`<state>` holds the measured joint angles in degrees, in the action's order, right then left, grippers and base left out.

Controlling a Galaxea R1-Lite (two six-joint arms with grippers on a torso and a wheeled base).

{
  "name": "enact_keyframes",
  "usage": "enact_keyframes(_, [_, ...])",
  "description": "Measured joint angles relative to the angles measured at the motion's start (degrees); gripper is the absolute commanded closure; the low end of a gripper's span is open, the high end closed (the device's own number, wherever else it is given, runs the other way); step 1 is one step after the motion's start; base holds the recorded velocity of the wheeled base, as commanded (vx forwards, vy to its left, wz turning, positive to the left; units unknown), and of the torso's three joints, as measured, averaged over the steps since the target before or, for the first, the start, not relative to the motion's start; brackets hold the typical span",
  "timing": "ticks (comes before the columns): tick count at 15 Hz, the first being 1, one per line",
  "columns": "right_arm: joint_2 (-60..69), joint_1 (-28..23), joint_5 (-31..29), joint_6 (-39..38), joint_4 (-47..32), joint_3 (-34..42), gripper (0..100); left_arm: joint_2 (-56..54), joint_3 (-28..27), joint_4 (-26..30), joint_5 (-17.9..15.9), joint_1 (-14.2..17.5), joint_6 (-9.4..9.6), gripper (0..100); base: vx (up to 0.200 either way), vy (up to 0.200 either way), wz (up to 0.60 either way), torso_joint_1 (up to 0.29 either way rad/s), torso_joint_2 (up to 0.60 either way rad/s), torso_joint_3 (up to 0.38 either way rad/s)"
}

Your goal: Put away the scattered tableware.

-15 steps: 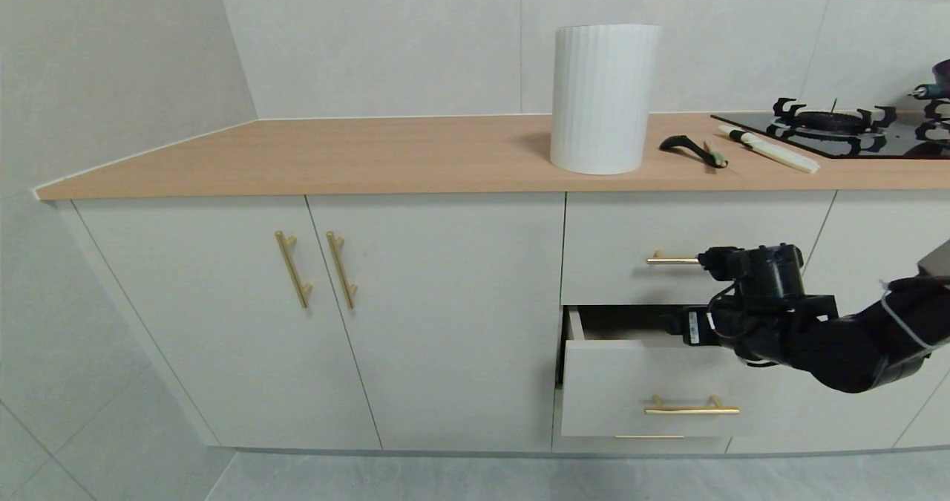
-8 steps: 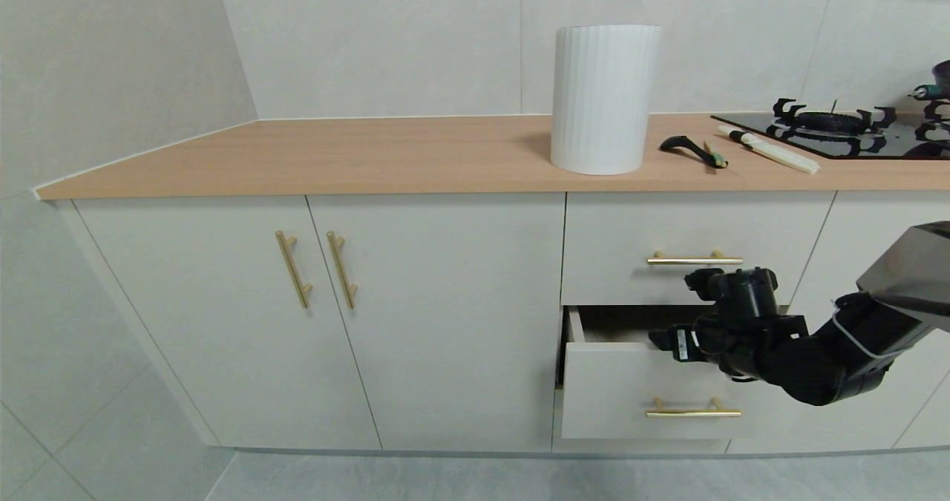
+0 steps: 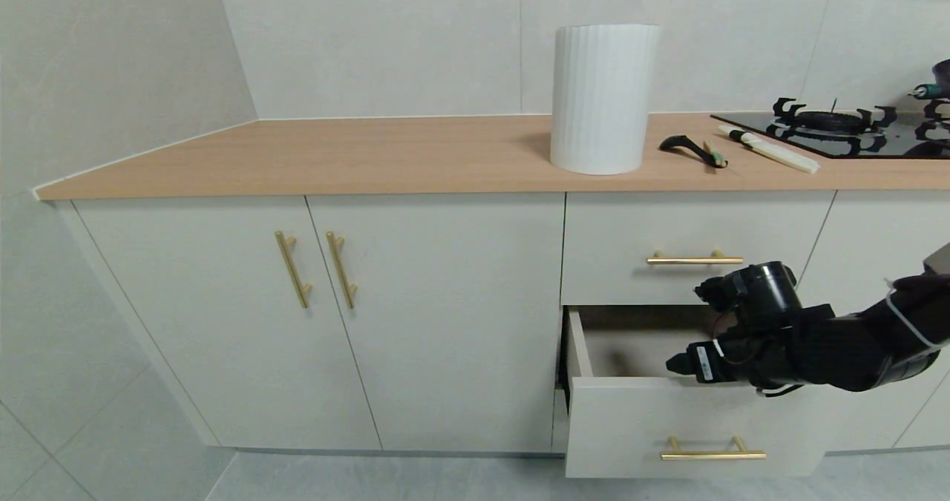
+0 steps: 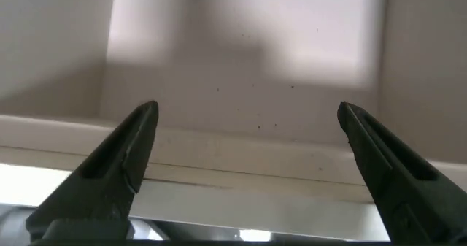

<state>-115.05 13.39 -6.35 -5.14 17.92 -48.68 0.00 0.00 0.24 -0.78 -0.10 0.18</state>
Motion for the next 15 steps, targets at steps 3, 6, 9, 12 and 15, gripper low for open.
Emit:
enact_keyframes(3, [4.2,0.8,0.4,3.4,-9.0,-0.2,0,0.0,0.0,0.0,0.0,0.0,-0.02,0,0.0,0.0,0.0,0.0,0.0,0.0])
enact_keyframes(6, [5.4,2.0,0.4,5.2,-11.6,-0.2,0,0.0,0.0,0.0,0.0,0.0,-0.02,0,0.0,0.0,0.0,0.0,0.0,0.0])
enact_keyframes(9, [5.6,3.1,0.2,5.4,-13.6,0.0,0,0.0,0.0,0.0,0.0,0.0,0.0,0,0.0,0.0,0.0,0.0,0.0,0.0])
enact_keyframes(12, [6.9,3.8,0.2,8.1,-21.3,-0.4,0,0.0,0.0,0.0,0.0,0.0,0.0,0,0.0,0.0,0.0,0.0,0.0,0.0])
enact_keyframes(15, [9.4,5.0,0.0,10.8,-29.7,-0.6,0,0.0,0.0,0.0,0.0,0.0,0.0,0,0.0,0.0,0.0,0.0,0.0,0.0])
